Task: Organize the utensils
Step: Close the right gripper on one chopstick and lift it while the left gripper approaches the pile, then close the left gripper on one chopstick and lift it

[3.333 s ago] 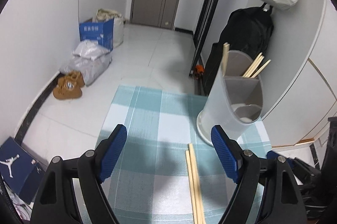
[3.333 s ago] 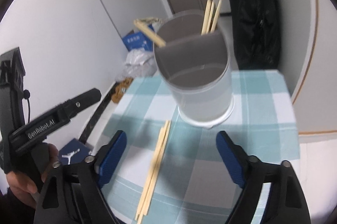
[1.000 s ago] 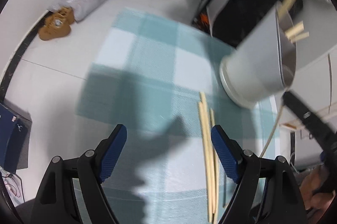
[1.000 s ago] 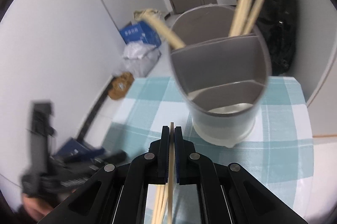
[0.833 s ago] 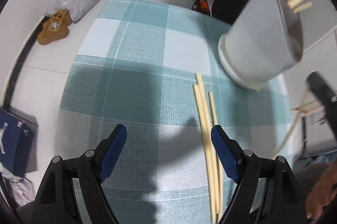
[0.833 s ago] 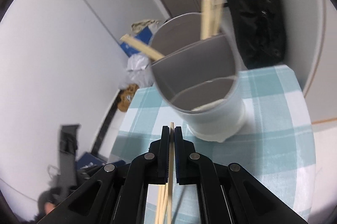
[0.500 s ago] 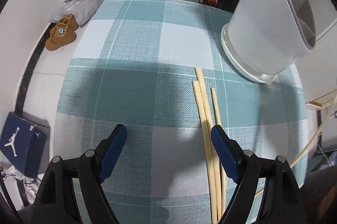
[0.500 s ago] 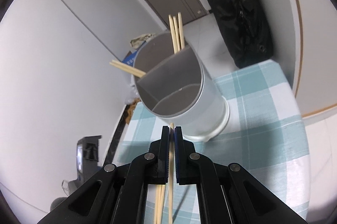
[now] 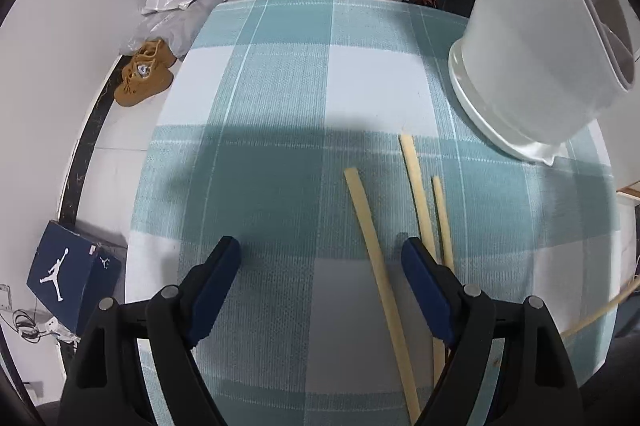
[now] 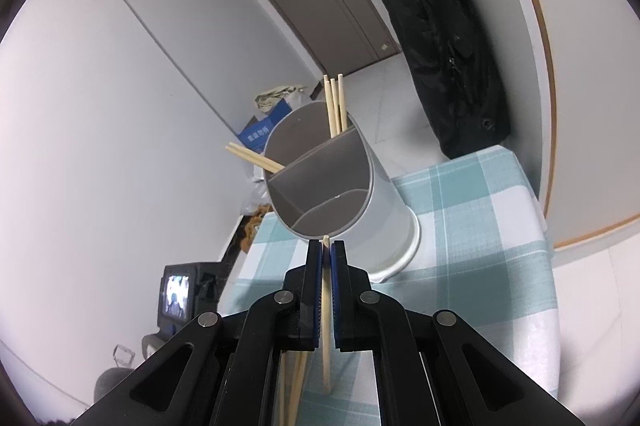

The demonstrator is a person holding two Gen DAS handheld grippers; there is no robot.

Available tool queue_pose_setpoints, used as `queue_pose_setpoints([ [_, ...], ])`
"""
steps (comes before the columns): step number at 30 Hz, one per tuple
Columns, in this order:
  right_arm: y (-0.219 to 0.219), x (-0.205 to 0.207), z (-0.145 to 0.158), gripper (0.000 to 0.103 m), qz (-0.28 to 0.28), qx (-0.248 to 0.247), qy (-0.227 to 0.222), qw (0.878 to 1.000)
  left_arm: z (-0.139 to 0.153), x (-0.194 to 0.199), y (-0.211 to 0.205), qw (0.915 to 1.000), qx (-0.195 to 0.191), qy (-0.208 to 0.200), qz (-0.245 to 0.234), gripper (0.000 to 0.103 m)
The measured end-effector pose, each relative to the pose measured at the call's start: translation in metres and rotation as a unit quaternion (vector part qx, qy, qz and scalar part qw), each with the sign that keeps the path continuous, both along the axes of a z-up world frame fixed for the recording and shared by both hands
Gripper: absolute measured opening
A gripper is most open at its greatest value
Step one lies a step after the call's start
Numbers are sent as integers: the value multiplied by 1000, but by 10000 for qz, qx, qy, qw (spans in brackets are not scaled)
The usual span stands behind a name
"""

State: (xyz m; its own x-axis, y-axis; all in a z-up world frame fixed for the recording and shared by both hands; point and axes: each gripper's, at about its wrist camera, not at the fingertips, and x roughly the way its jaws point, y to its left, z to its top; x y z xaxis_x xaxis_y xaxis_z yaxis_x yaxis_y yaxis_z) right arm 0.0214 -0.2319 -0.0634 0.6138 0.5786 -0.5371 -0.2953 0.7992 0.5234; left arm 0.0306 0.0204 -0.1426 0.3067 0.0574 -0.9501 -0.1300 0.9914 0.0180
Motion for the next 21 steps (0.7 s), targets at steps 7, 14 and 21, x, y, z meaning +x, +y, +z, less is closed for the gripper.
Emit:
queue_pose_setpoints([
  [7, 0, 0, 2, 3, 82, -21, -50, 10000, -1, 12, -6, 9999, -44, 4, 143, 71],
  [14, -5, 9, -2, 3, 57, -45, 62, 10000, 2, 18, -16, 10000, 24, -58, -54, 28],
  [21, -3, 14, -2, 3, 95, -115, 72, 9999, 3, 21, -20, 9997, -46, -117, -192, 3],
])
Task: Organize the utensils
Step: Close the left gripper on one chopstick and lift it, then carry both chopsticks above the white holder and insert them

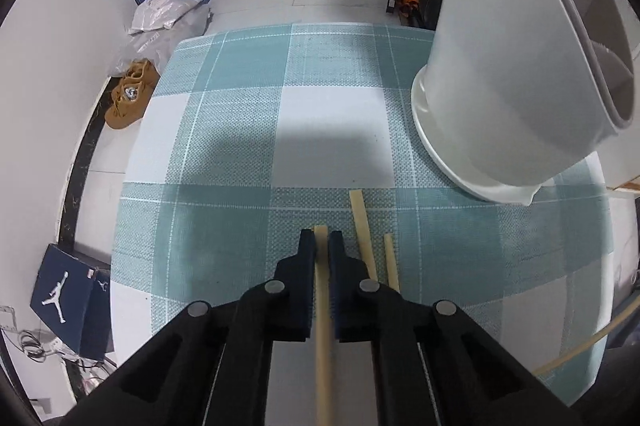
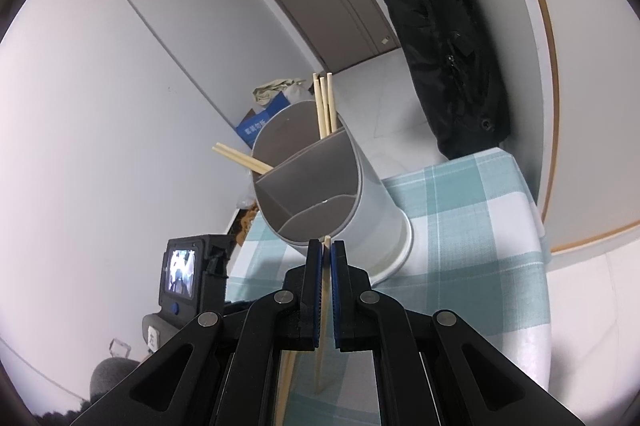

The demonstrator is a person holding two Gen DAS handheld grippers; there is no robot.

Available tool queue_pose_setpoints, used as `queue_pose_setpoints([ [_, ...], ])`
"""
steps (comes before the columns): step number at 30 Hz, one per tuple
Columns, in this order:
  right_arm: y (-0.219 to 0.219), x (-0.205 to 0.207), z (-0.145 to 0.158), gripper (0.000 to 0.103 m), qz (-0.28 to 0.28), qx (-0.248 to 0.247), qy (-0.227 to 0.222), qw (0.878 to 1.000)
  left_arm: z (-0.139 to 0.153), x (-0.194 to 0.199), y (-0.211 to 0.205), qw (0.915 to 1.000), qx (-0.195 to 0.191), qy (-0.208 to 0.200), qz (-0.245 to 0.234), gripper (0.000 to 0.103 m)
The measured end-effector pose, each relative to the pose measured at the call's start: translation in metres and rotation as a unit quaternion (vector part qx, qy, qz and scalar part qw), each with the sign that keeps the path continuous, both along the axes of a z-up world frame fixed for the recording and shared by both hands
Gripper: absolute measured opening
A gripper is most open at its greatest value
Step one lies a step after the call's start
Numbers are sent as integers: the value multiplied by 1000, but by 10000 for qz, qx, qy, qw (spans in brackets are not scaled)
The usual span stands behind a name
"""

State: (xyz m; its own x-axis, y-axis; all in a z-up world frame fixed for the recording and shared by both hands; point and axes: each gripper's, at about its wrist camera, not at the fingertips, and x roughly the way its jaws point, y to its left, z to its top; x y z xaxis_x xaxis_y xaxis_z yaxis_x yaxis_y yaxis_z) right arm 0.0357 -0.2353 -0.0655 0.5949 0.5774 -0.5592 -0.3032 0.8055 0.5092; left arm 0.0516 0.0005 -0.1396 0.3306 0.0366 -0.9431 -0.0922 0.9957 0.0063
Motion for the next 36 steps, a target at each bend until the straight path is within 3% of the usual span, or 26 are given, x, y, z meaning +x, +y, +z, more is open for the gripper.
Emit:
queue_pose_setpoints([
  [5, 2, 0, 0, 3, 13, -56, -28, 10000, 14, 0, 12, 9983, -435, -319, 205, 3],
  [13, 8, -7, 8, 3, 19, -94, -219, 9997, 66, -25, 13, 9846, -903, -1487, 165, 3],
  [17, 12, -18, 16, 3, 55, -174, -487, 9986, 87, -41, -1, 9781, -812, -1914, -68, 2],
  [25, 24, -37, 24, 3, 128, -436, -910, 9948, 103, -56, -8, 9741, -668, -2113, -454, 2],
  [36, 27, -45, 33, 3, 53, -292, -956, 9950, 132, -69, -10, 9677, -813, -2319, -556, 2],
])
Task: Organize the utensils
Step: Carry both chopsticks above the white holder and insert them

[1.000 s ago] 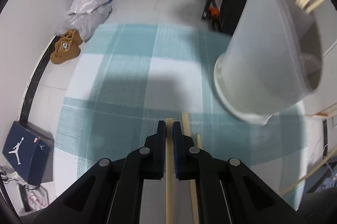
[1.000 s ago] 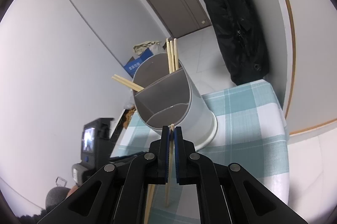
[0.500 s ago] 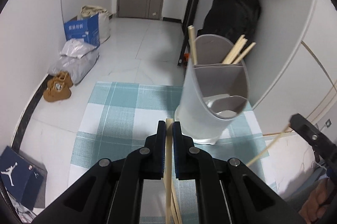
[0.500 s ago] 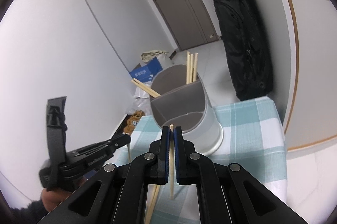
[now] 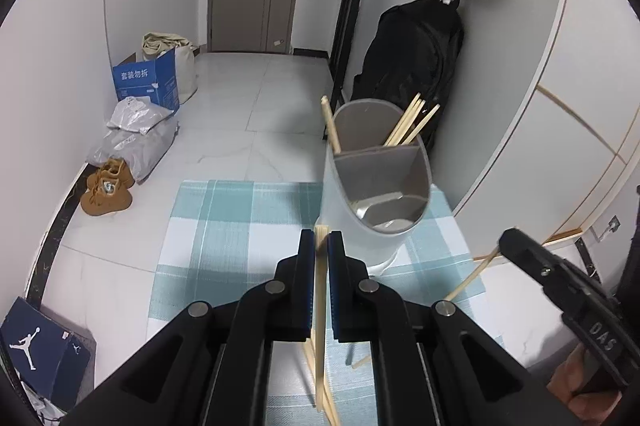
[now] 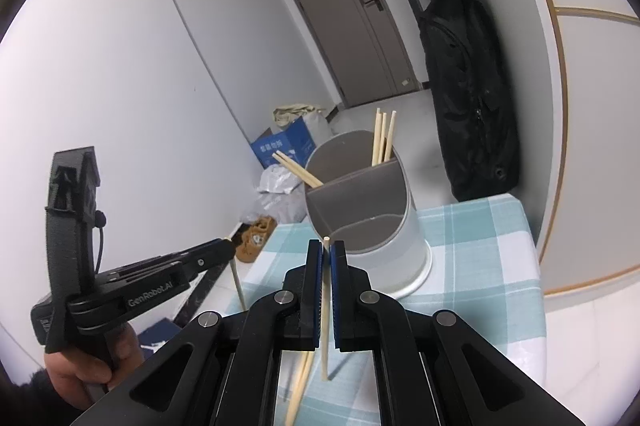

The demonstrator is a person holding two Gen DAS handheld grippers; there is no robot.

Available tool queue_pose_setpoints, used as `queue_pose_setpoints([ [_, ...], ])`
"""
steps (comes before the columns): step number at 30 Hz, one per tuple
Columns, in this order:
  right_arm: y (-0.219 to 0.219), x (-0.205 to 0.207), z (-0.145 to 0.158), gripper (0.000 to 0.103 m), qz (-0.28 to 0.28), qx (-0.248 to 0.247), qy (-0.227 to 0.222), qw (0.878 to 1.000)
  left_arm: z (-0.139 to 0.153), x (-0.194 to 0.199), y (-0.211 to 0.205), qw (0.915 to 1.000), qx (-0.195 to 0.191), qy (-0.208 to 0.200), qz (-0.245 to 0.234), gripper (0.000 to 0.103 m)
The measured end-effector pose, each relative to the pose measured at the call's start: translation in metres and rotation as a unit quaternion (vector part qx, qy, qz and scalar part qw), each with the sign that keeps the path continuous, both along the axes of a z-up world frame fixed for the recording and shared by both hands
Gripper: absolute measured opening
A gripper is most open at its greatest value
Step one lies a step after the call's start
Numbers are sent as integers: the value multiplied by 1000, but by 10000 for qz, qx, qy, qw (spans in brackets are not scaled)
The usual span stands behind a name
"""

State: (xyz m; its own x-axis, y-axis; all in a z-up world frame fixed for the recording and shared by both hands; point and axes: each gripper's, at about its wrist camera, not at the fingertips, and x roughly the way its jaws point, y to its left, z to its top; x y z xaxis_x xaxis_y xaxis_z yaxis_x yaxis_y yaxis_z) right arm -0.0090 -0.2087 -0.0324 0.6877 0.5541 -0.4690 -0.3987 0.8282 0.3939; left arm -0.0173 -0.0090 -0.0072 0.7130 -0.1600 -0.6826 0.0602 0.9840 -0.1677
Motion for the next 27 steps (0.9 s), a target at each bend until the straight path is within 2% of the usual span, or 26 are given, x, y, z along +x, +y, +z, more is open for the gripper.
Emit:
queue_pose_setpoints([
  [10, 2, 1, 22, 3, 26, 73, -216, 9997, 28, 1, -6, 9992, 58, -359, -153, 2],
  [17, -3, 16, 44, 3, 9, 70, -275, 9996, 54, 17, -6, 9983, 13, -567, -93, 2],
  [27, -21, 59, 99, 3, -146, 181, -432, 9988, 105, 53, -8, 9950, -127, -988, 25, 2],
])
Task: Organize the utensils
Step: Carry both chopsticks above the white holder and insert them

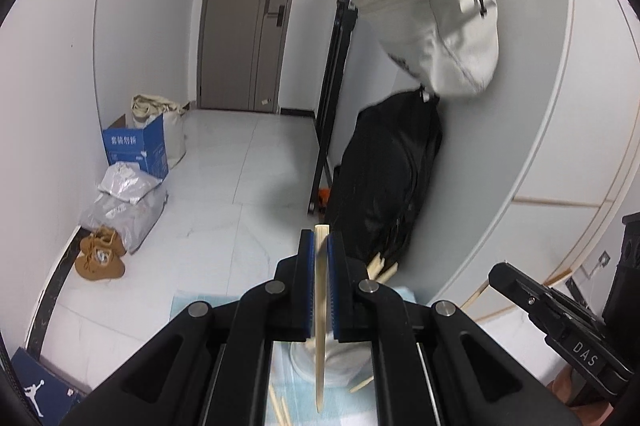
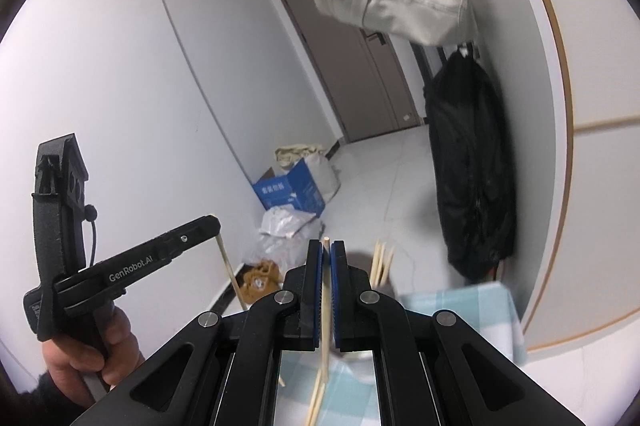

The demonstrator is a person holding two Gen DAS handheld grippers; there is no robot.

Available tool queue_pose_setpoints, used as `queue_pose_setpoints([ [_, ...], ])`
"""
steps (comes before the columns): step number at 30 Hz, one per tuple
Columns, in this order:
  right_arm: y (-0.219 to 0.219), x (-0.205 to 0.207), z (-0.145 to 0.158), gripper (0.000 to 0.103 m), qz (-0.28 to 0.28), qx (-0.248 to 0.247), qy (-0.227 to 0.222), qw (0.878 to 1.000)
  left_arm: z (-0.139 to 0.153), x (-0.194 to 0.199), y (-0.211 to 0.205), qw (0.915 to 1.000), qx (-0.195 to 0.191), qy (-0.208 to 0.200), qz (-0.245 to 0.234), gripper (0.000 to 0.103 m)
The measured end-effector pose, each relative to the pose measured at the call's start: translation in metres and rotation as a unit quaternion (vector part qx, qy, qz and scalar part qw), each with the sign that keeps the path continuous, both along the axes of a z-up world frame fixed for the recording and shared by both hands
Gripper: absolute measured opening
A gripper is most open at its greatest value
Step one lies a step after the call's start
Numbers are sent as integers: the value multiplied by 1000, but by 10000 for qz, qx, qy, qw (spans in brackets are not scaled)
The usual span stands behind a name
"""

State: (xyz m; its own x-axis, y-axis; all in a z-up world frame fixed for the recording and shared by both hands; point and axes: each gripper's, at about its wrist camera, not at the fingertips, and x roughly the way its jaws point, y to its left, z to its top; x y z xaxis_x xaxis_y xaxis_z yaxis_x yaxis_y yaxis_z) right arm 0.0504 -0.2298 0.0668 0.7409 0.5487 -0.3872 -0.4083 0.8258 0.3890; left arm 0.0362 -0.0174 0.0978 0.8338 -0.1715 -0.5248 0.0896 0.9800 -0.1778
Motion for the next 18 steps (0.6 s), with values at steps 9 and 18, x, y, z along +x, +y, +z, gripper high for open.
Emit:
queue_pose_setpoints([
  [9, -1, 49, 36, 3, -115, 20, -83, 9999, 25, 33, 0, 9992, -92, -380, 73, 2],
  [18, 8, 90, 38, 3, -189, -98, -77, 9997, 17, 68, -6, 9984, -137, -529, 115, 2],
])
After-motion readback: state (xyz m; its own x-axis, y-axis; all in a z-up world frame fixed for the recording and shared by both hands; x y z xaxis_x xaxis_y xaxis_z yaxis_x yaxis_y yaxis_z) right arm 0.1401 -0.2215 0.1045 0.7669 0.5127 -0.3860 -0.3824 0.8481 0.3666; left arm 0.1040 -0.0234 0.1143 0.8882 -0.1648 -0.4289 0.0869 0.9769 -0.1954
